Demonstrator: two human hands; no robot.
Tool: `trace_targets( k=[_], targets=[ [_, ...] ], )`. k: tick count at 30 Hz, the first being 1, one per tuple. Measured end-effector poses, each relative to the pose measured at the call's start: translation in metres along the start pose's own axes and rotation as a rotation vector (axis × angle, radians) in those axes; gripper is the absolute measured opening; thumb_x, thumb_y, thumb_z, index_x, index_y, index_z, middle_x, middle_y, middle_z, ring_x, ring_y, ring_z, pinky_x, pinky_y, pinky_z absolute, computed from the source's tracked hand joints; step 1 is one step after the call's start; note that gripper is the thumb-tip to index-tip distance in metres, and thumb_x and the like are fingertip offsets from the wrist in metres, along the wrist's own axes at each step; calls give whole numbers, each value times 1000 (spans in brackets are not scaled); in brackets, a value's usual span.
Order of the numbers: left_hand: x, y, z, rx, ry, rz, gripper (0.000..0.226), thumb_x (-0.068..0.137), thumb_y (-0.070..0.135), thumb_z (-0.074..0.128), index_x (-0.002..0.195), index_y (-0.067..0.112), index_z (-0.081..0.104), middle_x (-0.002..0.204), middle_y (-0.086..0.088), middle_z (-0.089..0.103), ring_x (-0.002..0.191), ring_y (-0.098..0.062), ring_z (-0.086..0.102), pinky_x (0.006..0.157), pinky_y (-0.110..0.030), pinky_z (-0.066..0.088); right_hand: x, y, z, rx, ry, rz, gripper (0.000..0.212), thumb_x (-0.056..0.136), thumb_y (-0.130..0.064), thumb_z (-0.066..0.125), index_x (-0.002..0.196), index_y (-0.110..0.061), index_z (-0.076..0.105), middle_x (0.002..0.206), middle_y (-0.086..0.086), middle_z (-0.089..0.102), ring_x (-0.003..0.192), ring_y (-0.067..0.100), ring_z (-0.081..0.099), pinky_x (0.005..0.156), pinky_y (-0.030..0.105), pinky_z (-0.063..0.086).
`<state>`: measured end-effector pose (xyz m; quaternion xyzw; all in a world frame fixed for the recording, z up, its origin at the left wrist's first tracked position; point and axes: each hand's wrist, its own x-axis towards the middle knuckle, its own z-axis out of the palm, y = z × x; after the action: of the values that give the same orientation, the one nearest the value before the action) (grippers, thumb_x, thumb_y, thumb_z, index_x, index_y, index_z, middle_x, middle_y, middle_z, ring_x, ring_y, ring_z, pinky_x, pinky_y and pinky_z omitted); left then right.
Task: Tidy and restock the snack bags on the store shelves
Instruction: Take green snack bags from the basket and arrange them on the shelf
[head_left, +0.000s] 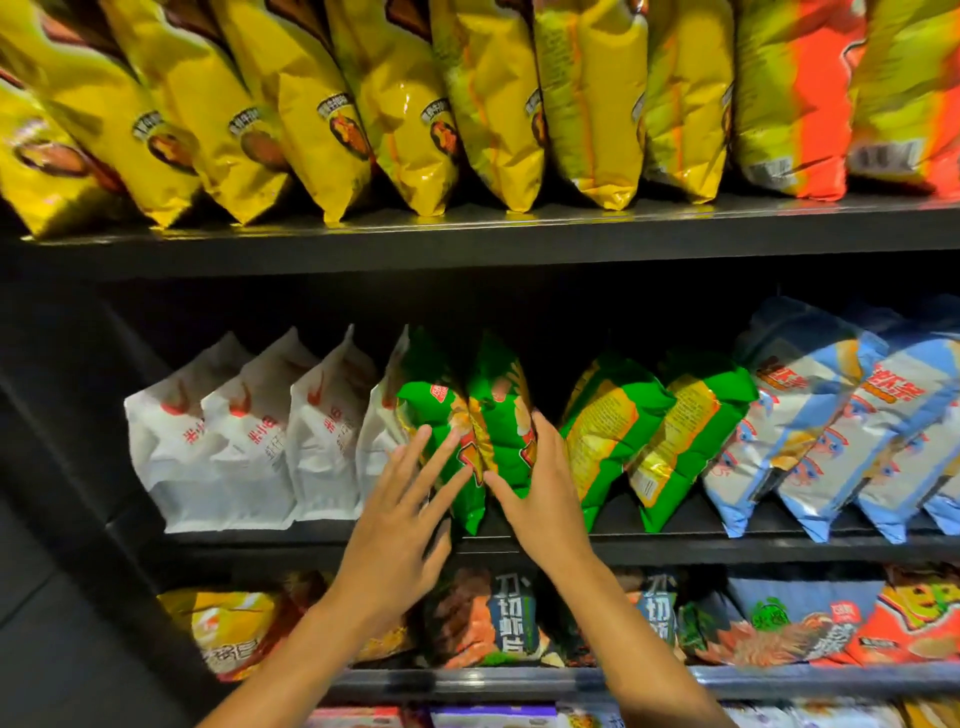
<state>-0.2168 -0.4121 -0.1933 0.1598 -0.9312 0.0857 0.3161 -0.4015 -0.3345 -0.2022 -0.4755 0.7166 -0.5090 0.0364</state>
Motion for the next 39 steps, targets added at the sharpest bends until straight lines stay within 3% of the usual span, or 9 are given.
trace_targets(
  k=[4, 11, 15, 18, 23, 28, 32, 35, 39],
  targets=[
    [-1, -2, -1, -45, 6, -11, 67, 94, 18, 69, 156, 17, 43, 172, -4, 16, 159, -33, 8, 124, -59, 21, -7, -2, 2, 24, 143, 34, 75, 97, -36, 69, 159, -32, 27, 158, -9, 41, 145, 12, 42, 113, 41, 45],
    [-3, 6, 3, -237, 62, -66, 55, 98, 21, 64, 151, 18, 50, 170, -4, 20, 159, -31, 6, 123, -64, 21, -38, -32, -23, 30, 259, 55, 74, 95, -53, 63, 158, -45, 24, 155, -15, 48, 142, 6, 46, 112, 41, 47],
    [-4, 31, -17, -565, 93, -187, 53, 103, 34, 55, 154, 23, 43, 168, 7, 24, 158, -22, 13, 126, -50, 23, -68, -46, -42, 32, 326, 58, 75, 93, -48, 69, 149, -64, 22, 144, -38, 38, 133, -16, 37, 110, 13, 35],
    [-5, 70, -37, -902, 33, -344, 67, 102, 49, 55, 160, 30, 27, 167, 17, 19, 156, -8, 16, 126, -39, 22, -95, -49, -48, 4, 363, 9, 78, 93, -40, 74, 150, -59, 24, 143, -45, 31, 136, -20, 31, 104, 0, 27],
    [-16, 129, -46, -1288, 32, -482, 84, 91, 60, 63, 159, 45, 16, 165, 19, 27, 153, -7, 28, 123, -49, 31, -135, -51, -55, 43, 406, -79, 80, 87, -22, 83, 154, -35, 40, 148, -15, 46, 140, 4, 46, 107, 22, 45],
    [-25, 170, -51, -1468, 232, -676, 82, 85, 52, 76, 152, 27, 35, 146, 7, 58, 136, -16, 55, 114, -44, 43, -177, -43, -84, -11, 150, -325, 81, 90, -21, 73, 159, -13, 32, 167, -10, 21, 155, 25, 27, 121, 38, 34],
    [-38, 188, -61, -1417, 303, -798, 46, 96, 30, 64, 139, 18, 51, 126, 13, 71, 121, -6, 65, 93, -20, 54, -209, -32, -114, 150, 38, -248, 71, 99, -30, 67, 159, -33, 31, 164, -2, 31, 153, 20, 32, 120, 39, 36],
    [-61, 195, -64, -1352, 204, -817, 35, 99, 33, 65, 131, 22, 59, 124, 11, 72, 119, -6, 66, 98, -29, 55, -211, -31, -135, 376, 128, -130, 70, 99, -33, 63, 160, -27, 28, 159, -3, 44, 149, 19, 40, 118, 46, 38],
    [-91, 207, -70, -1303, 44, -781, 30, 98, 30, 65, 127, 28, 62, 126, 17, 70, 122, -3, 63, 99, -21, 51, -206, -31, -155, 669, 12, 130, 89, 85, -68, 68, 157, -29, 32, 152, -12, 53, 141, 8, 49, 114, 31, 44]
  ],
)
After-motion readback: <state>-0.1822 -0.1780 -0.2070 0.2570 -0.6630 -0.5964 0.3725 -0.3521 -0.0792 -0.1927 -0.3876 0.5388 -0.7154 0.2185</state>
